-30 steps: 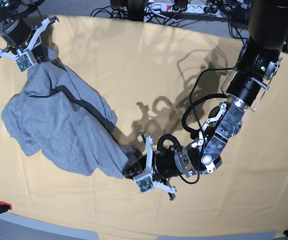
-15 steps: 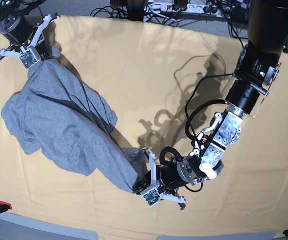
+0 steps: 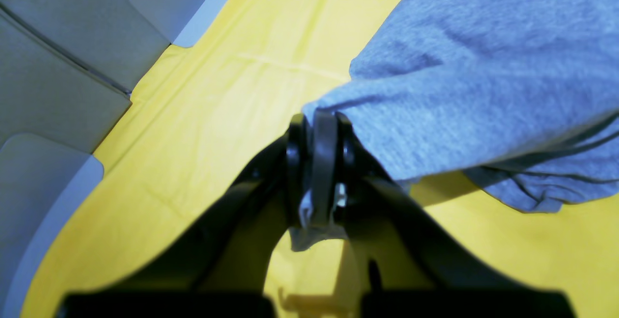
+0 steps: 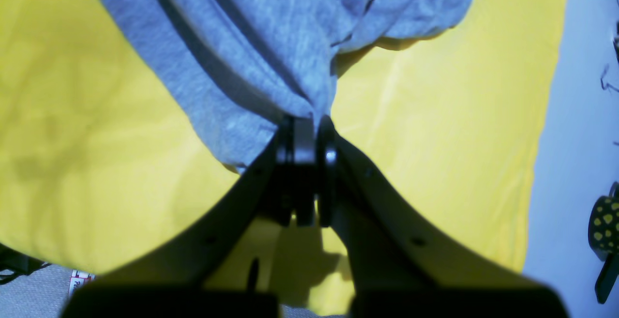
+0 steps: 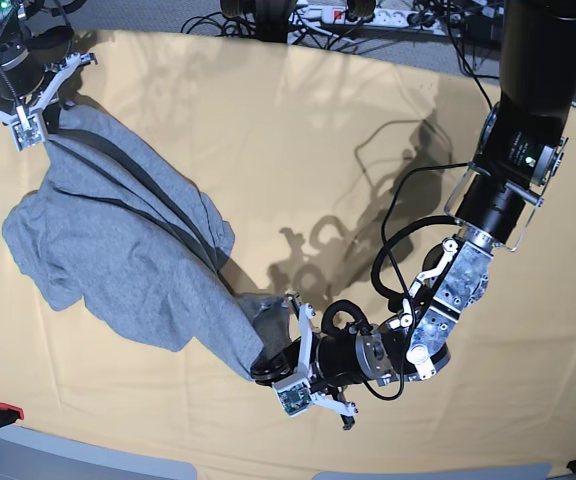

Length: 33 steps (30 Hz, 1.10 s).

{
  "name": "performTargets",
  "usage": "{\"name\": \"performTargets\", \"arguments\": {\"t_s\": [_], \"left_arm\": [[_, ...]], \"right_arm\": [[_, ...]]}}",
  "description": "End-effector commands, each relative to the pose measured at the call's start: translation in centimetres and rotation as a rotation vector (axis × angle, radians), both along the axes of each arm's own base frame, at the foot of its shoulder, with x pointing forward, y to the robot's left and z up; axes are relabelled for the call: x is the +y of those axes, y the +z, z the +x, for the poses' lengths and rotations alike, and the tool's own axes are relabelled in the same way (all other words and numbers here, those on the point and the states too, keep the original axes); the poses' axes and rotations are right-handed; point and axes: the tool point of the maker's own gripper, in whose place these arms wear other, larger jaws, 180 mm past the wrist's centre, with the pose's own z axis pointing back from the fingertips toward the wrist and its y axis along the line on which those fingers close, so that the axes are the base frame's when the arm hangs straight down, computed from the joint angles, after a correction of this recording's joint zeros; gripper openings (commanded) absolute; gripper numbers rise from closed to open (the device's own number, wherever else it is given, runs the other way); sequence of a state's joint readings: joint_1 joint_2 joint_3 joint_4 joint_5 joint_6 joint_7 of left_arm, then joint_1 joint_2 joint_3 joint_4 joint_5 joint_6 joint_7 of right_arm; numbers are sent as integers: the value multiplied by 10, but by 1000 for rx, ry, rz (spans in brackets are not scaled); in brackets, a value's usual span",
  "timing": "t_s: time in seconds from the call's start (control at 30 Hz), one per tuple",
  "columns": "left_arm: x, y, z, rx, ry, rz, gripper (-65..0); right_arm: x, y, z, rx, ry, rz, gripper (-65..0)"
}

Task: Layout the t-shirt on the table in an organized manner, then fold the t-shirt properly
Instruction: 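Grasp the shirt's opposite side with the left gripper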

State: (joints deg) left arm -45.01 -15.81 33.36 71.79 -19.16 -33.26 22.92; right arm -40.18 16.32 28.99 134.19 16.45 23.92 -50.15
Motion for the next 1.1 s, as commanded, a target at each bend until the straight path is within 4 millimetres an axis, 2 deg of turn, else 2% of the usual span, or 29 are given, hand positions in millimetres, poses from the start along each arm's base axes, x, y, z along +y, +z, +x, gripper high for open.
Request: {"name": "performTargets", "arguments": {"t_s": [0.0, 0.1, 0.2, 0.23, 0.33, 0.37, 0.47, 0.63, 0.73, 0.8, 0.9, 1.07], "left_arm": [[-7, 37, 13, -68, 25, -96, -650], [-11, 42, 33, -72, 136, -197, -650], [-24, 29, 44, -28, 175, -263, -631], [-29, 22, 45, -7, 178, -281, -566], [-37, 2, 53, 48, 205, -320, -321], [-37, -4, 55, 64, 216, -321, -278], [-40, -9, 61, 88, 228, -308, -273], [-43, 6, 64, 94, 184, -243, -273], [-41, 12, 67, 169, 198, -192, -273], [-44, 11, 56, 251, 137, -144, -273], [-51, 4, 20, 384, -53, -83, -273], [-55, -2, -19, 649, -150, -84, -276]], "right_arm": [[0, 8, 4, -32, 9, -9, -650], [1, 8, 4, -30, 11, -6, -650], [1, 8, 4, -30, 11, -6, -650], [1, 7, 4, -30, 10, -5, -650], [4, 5, 1, -22, 16, 5, -650], [5, 4, 1, -19, 19, 9, -650], [7, 3, 0, -18, 15, 16, -650], [7, 4, 1, -26, 18, 16, -650], [7, 4, 1, -26, 18, 16, -650], [7, 4, 1, -26, 18, 16, -650], [7, 4, 1, -26, 18, 16, -650], [9, 7, 5, -51, 27, 21, -650]]}}
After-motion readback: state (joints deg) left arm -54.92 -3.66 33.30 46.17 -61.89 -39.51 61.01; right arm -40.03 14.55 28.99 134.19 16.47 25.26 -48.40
